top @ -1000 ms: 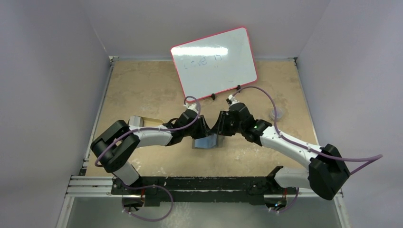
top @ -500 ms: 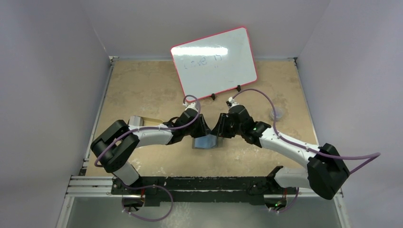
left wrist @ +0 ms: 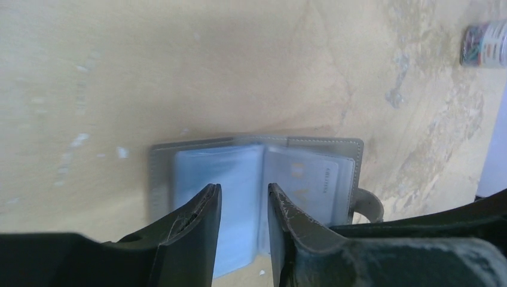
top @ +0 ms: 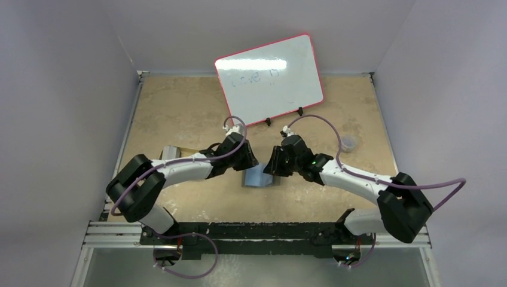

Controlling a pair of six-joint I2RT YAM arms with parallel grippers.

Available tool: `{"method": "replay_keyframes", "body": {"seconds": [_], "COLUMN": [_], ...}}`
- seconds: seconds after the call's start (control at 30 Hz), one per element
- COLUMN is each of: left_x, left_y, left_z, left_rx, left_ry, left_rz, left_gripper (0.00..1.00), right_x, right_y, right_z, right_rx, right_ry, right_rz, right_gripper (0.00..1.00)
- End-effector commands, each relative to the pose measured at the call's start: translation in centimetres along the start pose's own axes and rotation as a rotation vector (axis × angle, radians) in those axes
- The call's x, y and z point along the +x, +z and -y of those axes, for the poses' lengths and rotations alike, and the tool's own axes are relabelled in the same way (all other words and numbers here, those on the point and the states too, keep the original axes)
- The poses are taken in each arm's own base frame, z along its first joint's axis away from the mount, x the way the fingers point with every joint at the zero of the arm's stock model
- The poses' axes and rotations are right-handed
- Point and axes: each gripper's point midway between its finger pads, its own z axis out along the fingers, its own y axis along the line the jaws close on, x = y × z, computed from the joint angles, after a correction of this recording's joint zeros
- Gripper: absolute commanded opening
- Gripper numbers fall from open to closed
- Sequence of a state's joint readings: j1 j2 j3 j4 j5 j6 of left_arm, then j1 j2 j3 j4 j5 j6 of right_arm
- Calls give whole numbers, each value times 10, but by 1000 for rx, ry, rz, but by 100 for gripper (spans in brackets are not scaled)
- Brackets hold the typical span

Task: Put the credit cards into the card holder
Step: Insert the credit card into the card holder, then pick up the credit card from the storage box.

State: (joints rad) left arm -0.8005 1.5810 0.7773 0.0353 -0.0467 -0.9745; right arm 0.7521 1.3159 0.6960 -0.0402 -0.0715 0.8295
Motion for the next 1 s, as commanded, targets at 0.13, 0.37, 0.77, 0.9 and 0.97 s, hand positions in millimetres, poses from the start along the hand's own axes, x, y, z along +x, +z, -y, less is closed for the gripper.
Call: {"method": "replay_keyframes", "body": {"seconds": [0.13, 0.37, 0.77, 0.9, 0.97], "left_x": [-87, -133, -167, -165, -163], "left_y": [-68, -129, -193, -198, -199], "left_z": [-34, -101, -185, -202, -213], "left_rx": [-143, -421, -766, -815, -846], "left_ry": [39, 127, 130, 136, 138], "left_rz": [196, 243, 285, 268, 257], "left_gripper": [42, 46, 48, 49, 49], "right_x": [13, 8, -5, -5, -6], "right_y": [18, 24, 19, 22, 24], "right_z": [35, 47, 21, 13, 9], "right_rx": [138, 206, 120, 98, 88], "right_ry": [-5, -25, -64, -60, -60], "right_rz": [-29, -4, 9, -2, -1], "right_gripper": [32, 32, 41, 46, 48]}}
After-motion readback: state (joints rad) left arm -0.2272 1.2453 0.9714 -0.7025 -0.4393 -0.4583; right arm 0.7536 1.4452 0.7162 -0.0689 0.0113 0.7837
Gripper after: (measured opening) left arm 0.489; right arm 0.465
